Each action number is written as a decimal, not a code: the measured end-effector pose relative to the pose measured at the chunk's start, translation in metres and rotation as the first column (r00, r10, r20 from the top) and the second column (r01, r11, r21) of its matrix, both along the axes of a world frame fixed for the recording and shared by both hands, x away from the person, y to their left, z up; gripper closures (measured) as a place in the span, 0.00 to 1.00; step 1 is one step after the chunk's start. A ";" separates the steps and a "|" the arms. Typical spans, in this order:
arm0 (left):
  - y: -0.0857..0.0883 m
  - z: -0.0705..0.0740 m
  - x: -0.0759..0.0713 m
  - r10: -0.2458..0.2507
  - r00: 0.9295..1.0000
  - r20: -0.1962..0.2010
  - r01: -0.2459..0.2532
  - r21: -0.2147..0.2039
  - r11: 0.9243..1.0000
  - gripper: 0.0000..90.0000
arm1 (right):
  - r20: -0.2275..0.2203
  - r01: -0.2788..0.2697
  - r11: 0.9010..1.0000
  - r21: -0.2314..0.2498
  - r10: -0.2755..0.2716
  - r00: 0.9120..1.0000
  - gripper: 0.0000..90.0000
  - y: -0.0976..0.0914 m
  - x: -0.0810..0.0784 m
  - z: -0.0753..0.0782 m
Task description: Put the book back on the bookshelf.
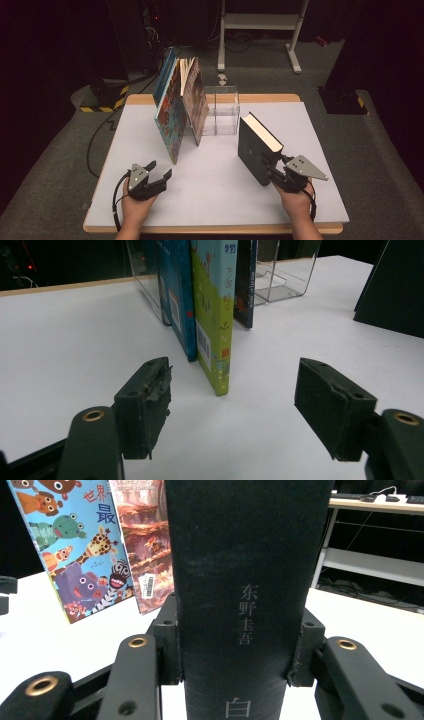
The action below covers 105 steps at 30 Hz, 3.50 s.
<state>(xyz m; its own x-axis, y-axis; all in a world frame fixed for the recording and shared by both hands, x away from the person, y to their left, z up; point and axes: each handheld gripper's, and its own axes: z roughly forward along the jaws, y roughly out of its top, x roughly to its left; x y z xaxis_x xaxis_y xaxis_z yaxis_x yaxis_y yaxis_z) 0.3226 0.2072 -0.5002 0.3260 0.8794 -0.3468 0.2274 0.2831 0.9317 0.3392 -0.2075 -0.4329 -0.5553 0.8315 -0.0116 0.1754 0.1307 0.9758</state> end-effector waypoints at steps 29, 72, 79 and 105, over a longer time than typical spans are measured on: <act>0.000 -0.002 0.003 -0.021 1.000 -0.012 0.020 -0.025 0.999 0.34 | -0.038 -0.034 0.998 0.045 0.036 0.999 0.37 0.003 0.009 0.003; 0.004 -0.001 0.002 -0.027 0.999 -0.022 0.026 -0.060 0.998 0.34 | 0.049 0.065 0.998 0.012 -0.066 0.997 0.60 0.085 0.056 0.033; 0.009 0.001 0.002 -0.017 1.000 -0.016 0.016 -0.092 0.996 0.34 | 0.051 0.115 0.993 0.029 -0.117 0.992 0.60 0.102 0.089 0.039; 0.019 0.002 -0.001 0.002 1.000 -0.021 -0.005 -0.148 0.989 0.34 | 0.046 0.234 0.972 0.009 -0.234 0.971 0.60 0.142 0.178 0.026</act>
<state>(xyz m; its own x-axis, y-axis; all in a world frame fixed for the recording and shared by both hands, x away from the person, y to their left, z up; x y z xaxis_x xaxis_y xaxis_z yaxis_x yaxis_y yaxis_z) 0.3220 0.2262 -0.4984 0.3142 0.8192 -0.4797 0.2444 0.4184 0.8747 0.5175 -0.0659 -0.4072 -0.3444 0.9384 -0.0298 0.1554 0.0883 0.9839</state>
